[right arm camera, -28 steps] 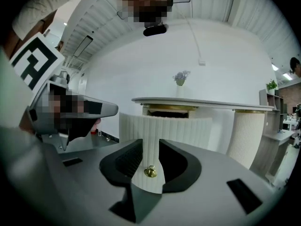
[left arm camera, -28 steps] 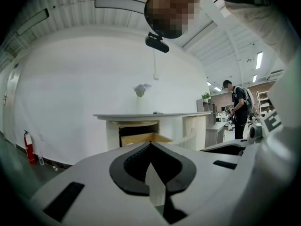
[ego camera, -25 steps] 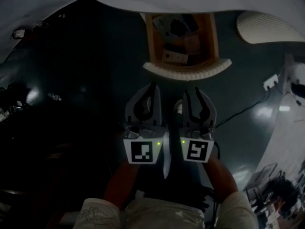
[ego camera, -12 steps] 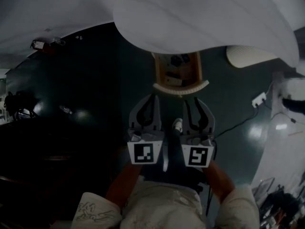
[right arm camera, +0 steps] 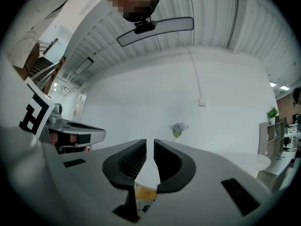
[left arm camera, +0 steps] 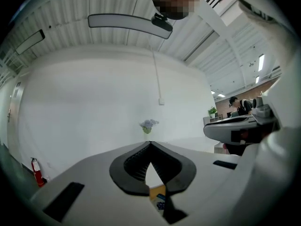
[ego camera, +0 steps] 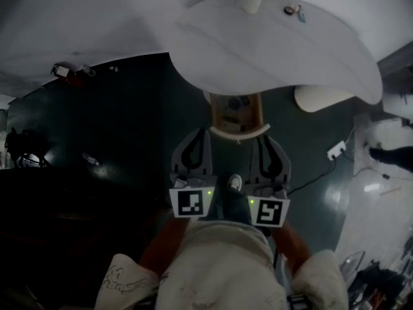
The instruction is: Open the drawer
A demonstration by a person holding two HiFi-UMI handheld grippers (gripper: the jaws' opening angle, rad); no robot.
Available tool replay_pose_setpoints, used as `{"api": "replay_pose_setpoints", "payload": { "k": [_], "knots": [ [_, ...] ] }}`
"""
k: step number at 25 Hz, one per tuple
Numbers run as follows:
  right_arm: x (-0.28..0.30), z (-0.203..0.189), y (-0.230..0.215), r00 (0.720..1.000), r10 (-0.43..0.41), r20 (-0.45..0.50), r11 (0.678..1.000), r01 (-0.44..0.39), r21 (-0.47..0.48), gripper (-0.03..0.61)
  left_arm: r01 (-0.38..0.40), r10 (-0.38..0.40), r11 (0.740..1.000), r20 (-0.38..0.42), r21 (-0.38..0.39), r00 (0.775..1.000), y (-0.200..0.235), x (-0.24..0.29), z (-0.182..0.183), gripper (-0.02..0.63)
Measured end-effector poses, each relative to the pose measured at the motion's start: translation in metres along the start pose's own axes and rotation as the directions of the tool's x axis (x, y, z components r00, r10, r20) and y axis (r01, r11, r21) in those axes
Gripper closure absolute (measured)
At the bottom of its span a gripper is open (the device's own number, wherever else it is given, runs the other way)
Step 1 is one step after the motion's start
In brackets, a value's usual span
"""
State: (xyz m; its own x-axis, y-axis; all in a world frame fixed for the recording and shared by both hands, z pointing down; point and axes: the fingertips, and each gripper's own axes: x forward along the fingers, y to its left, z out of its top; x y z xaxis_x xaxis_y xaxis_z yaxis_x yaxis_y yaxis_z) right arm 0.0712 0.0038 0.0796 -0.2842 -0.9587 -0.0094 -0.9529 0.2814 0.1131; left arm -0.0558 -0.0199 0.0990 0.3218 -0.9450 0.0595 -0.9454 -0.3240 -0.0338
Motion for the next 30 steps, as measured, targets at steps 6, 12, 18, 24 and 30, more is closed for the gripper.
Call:
{"api": "replay_pose_setpoints", "payload": {
  "k": [6, 12, 18, 24, 30],
  "knots": [
    [-0.003, 0.038, -0.004, 0.998, -0.031, 0.049, 0.999, 0.030, 0.011, 0.571, 0.011, -0.012, 1.000, 0.048, 0.023, 0.999, 0.002, -0.006, 0.037, 0.612],
    [-0.002, 0.049, 0.000, 0.999, -0.014, 0.034, 1.000, 0.014, -0.004, 0.572, 0.026, -0.030, 0.999, 0.083, 0.044, 0.996, 0.002, -0.006, 0.055, 0.612],
    [-0.003, 0.057, -0.001, 0.998, -0.023, 0.054, 1.000, 0.022, 0.011, 0.572, 0.042, -0.044, 0.999, 0.121, 0.016, 0.992, -0.007, -0.009, 0.064, 0.612],
    [-0.008, 0.055, -0.003, 0.999, -0.037, 0.034, 0.999, 0.037, -0.003, 0.572, 0.060, -0.061, 0.998, 0.109, 0.017, 0.992, -0.010, -0.007, 0.063, 0.612],
    [-0.010, 0.054, -0.003, 0.998, -0.045, 0.034, 0.999, 0.045, -0.008, 0.572, 0.052, -0.053, 0.999, 0.120, 0.009, 0.991, -0.007, -0.007, 0.064, 0.612]
  ]
}}
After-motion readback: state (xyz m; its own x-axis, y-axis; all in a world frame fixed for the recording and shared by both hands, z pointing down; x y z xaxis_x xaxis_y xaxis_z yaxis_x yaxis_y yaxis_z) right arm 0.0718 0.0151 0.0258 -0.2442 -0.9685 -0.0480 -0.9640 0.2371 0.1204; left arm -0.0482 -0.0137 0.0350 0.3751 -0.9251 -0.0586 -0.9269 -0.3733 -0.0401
